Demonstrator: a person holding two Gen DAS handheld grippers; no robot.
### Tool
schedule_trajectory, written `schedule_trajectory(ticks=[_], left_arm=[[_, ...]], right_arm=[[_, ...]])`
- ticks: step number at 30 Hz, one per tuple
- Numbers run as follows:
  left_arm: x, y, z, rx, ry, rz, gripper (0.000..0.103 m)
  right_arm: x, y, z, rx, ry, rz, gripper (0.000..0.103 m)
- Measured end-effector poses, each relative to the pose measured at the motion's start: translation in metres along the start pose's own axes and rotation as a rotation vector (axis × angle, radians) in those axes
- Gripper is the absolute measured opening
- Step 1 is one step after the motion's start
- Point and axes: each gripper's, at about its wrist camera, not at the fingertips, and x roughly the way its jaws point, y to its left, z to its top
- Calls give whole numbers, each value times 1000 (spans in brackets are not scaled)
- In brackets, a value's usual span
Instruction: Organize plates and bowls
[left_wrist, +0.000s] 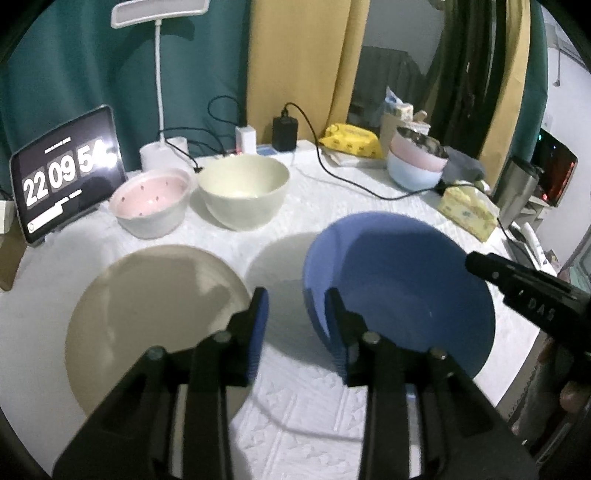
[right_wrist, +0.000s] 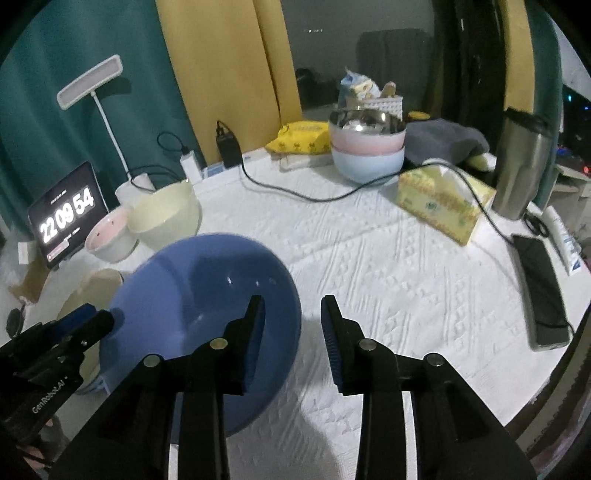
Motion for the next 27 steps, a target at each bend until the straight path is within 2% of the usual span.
schedule_trajectory(ticks=[1,2,10,27], left_arm=[[-2,2,2,-4,-6,-1,44],[-4,5,4,-11,-16,-3,46],[-10,23,20,-25,-49,4,47],[12,56,58,-44,-58,21,47]], right_arm=[[-2,1,3,-1,-8,-2,33],[-4,2,4,-2,-15,-3,33],[-8,20,21,-25,-46,20,33],[29,73,59,-101,-25,60,33]])
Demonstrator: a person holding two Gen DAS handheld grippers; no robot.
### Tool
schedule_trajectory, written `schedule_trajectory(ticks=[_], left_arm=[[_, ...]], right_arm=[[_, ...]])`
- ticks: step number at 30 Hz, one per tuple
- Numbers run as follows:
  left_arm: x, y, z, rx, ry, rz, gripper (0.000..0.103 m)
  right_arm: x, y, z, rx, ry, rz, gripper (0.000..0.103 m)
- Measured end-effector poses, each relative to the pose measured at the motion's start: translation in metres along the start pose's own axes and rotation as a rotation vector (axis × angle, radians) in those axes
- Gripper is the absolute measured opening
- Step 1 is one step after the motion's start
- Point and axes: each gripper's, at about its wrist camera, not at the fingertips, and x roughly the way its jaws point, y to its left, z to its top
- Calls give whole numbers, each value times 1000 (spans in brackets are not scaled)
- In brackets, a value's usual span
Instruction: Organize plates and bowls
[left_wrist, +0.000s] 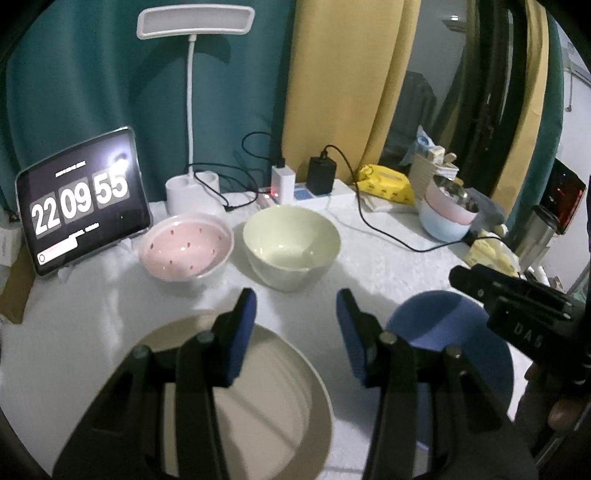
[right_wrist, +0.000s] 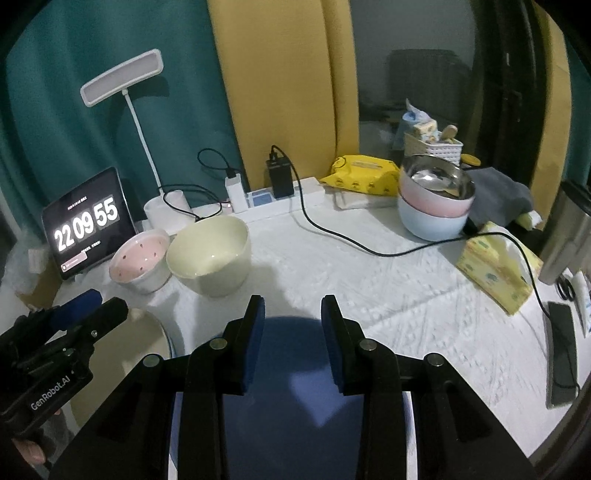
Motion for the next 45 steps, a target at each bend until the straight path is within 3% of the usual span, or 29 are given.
schedule_trajectory(ticks=[23,45], left_arm=[[77,27,49,-16,90,18,47],[144,37,53,-48,202,11,47]], right_arm=[[92,25,50,-26,123,5,33],[160,26,59,13,236,7,33]])
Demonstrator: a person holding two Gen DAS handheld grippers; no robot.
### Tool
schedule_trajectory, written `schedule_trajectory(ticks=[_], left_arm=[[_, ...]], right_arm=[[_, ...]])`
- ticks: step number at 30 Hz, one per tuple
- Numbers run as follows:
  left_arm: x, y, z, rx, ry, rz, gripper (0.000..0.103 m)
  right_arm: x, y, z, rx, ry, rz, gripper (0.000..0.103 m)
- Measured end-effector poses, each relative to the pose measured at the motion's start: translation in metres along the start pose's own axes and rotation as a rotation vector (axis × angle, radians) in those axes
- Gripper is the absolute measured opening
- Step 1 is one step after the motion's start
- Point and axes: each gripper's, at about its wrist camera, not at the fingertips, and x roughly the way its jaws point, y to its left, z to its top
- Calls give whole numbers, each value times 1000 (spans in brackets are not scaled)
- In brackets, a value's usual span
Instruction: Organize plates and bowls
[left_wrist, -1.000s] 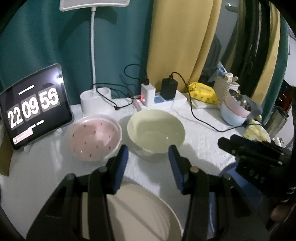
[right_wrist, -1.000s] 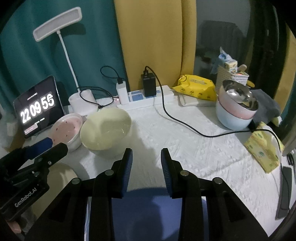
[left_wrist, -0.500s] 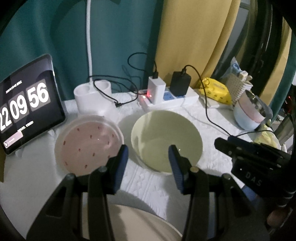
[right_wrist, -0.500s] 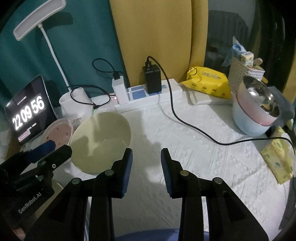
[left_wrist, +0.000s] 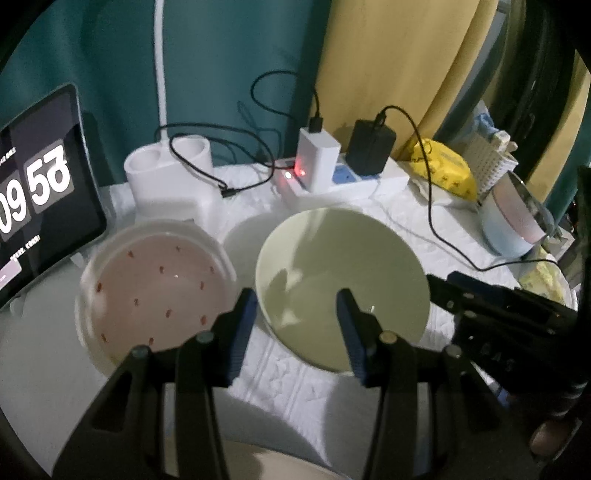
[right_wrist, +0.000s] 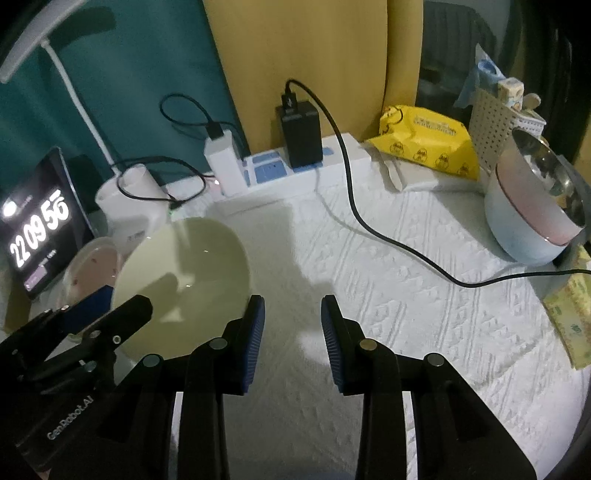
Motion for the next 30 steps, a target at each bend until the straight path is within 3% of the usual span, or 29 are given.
schedule_trajectory(ticks=[9,14,18,26,30], left_arm=[[9,-2,-1,44,-3,19,45],[9,-1,-2,49,-7,19,43],[9,-2,-2,60,-12,24,42],[7,-5,-2,83,-27,19,42],[5,-11,-2,106,-36,16,42]], right_arm=[[24,3,-2,-2,90,-29,33],[6,-9,1,100,24,57,33],[6,1,4,47,22,12,33],[-9,-18,3,145,-35,78,34],[2,-12,2,125,25,124,47]])
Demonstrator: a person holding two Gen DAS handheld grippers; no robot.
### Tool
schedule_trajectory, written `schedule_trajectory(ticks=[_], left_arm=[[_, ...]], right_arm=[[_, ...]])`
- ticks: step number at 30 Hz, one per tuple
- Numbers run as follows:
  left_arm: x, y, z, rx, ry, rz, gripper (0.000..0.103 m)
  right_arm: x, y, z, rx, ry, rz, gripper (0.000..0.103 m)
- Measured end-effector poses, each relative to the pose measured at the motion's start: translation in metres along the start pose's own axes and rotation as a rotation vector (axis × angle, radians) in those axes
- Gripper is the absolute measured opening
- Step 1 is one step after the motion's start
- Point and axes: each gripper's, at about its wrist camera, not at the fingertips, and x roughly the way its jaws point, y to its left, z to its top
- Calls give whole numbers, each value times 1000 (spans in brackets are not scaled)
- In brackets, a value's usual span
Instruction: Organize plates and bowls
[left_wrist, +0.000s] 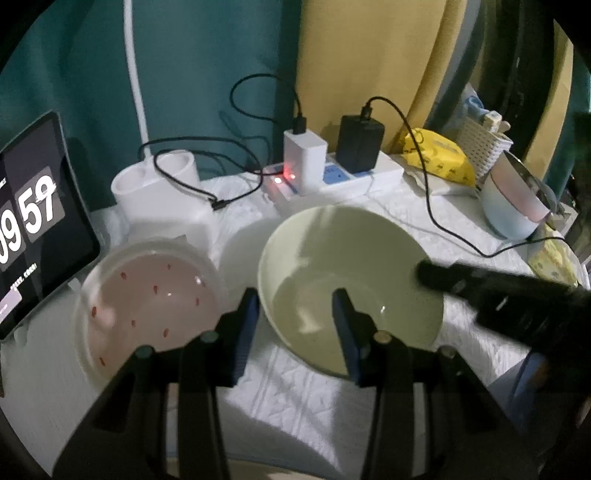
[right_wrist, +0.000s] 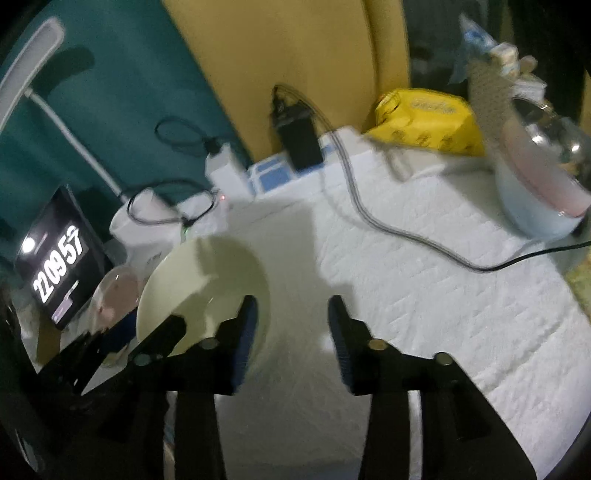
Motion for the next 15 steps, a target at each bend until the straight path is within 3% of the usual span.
schedule_trajectory(ticks=[2,8,12,15], left_arm=[[2,-4,-1,24,7,11,38],[3,-9,-5,50,6,10,38],[0,-9,-6,42,2,-19,36],[-1,-13,-7,48,-7,-8,36]], right_arm=[[12,4,-4,-10,53,23,47],[25,17,-9,-27,71,42,42],[24,16,-7,-35,40,-38,20],[22,18,-7,-53,21,-46,19]])
